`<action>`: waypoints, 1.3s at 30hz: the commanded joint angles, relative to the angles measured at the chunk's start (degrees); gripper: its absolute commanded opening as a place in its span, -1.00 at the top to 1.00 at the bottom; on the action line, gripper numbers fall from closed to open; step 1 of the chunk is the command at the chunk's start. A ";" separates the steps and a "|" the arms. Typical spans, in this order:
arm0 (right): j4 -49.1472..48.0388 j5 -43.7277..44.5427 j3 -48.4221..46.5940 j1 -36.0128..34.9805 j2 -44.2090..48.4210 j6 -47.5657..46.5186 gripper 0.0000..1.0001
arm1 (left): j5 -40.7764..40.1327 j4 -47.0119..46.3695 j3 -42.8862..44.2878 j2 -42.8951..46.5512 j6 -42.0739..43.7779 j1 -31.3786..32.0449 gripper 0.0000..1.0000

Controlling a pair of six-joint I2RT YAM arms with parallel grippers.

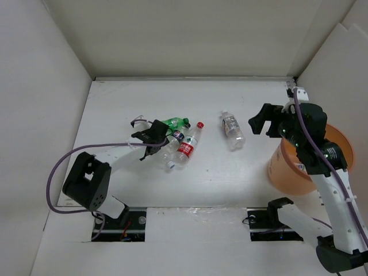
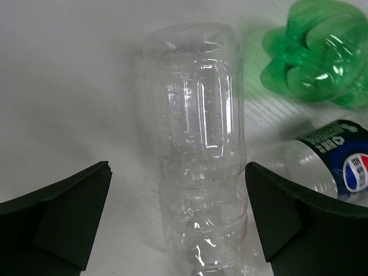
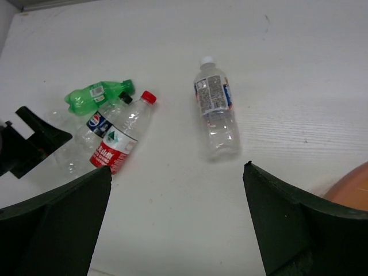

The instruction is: Put the plastic bottles in the bin

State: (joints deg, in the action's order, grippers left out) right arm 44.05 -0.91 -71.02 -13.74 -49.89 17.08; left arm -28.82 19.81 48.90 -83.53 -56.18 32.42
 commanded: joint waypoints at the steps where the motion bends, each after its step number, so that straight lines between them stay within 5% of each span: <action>1: -5.91 -0.07 -0.17 -2.60 0.06 -0.38 -1.00 | -2.39 -2.40 2.25 -1.63 -2.70 -2.36 -0.94; 6: -7.22 2.14 0.36 -7.09 -0.47 -0.38 -1.00 | -0.71 -4.34 2.25 -5.50 -3.57 -4.65 -0.85; 8: -7.23 2.66 0.89 -8.14 -1.00 -0.38 -1.00 | 1.82 -6.80 0.76 -6.03 -4.10 -6.05 -0.68; 19: -12.05 -0.03 1.94 -16.40 -3.20 0.15 -1.00 | -5.63 1.53 -3.90 5.11 -11.67 -7.46 0.98; 24: -21.01 -8.84 5.10 -19.22 -3.20 2.77 -1.00 | -7.92 3.75 0.92 16.27 -6.68 -5.45 1.00; 28: -26.20 -12.45 4.41 -22.29 -5.73 5.16 -1.00 | -0.99 -4.16 4.00 24.45 8.26 -4.92 1.00; 33: -32.08 -18.59 2.03 -25.37 -10.14 9.18 -1.00 | 13.24 -12.68 8.48 31.66 21.96 -4.92 1.00; 39: -44.04 -24.83 0.90 -27.13 -16.11 14.81 -1.00 | 34.12 -22.25 13.92 33.44 25.69 -4.92 1.00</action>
State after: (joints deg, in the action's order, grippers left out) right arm 10.87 -20.23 -66.61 -39.33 -64.27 27.49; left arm -9.21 6.13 58.61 -49.76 -35.57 27.38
